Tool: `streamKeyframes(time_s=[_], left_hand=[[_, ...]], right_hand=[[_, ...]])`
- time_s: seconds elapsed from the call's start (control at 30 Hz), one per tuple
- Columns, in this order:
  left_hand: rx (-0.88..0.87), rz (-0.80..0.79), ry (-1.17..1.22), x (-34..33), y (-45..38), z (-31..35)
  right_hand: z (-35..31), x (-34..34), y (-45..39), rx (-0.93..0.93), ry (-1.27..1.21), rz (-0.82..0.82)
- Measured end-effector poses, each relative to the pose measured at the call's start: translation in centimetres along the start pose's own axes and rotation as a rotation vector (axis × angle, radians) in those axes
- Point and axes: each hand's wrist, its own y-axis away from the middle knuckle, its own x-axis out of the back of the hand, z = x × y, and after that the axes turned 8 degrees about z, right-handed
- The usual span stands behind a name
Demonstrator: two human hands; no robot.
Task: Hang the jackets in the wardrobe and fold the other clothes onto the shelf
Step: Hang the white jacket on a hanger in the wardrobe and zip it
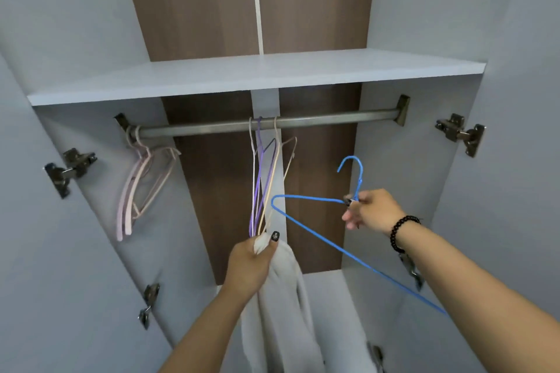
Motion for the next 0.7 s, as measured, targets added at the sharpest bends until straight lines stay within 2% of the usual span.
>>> streamKeyframes(time_s=[0.13,0.27,0.47,0.7], left_hand=[[0.016,-0.042,-0.041,4.1,1.5,-2.2],[0.056,-0.003,-0.093,8.2,3.3,-3.7],[0.263,0.163,-0.039,12.6,5.6,-5.6],[0.368,0.230,-0.056,15.0,7.3,-6.7]], right_hand=[[1.9,-2.0,5.9,0.001,-0.002,0.026],[3.7,-3.1,11.5,0.059,0.204,0.062],[4.8,-5.3,17.9,0.011,0.231,-0.212],[4.8,-5.2,20.2,0.108,0.300,-0.344]])
